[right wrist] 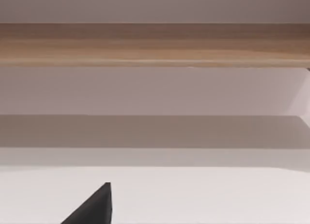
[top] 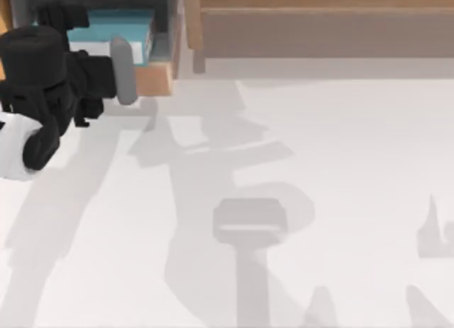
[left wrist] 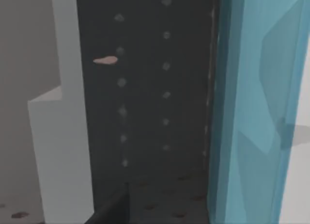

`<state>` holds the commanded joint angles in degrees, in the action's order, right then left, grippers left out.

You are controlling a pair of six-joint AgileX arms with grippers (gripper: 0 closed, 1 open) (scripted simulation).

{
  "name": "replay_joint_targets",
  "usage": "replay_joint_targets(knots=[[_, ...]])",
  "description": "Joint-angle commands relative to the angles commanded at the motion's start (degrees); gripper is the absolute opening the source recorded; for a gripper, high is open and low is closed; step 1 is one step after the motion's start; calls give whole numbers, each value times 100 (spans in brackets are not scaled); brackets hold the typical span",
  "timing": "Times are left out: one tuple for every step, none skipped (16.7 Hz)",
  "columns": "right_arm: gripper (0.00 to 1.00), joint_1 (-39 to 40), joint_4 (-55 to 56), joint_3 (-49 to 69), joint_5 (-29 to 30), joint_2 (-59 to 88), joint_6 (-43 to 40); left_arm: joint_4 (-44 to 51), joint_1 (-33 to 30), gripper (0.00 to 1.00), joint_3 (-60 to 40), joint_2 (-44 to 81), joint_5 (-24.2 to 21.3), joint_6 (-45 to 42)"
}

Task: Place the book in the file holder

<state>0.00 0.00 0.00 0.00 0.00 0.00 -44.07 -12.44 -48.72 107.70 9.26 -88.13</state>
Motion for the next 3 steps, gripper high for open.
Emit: replay_joint_targets(knots=[[100,0,0,0,0,0,0,0,0,100,0,0,0,0],[100,0,0,0,0,0,0,0,0,100,0,0,0,0],[100,0,0,0,0,0,0,0,0,100,0,0,0,0]])
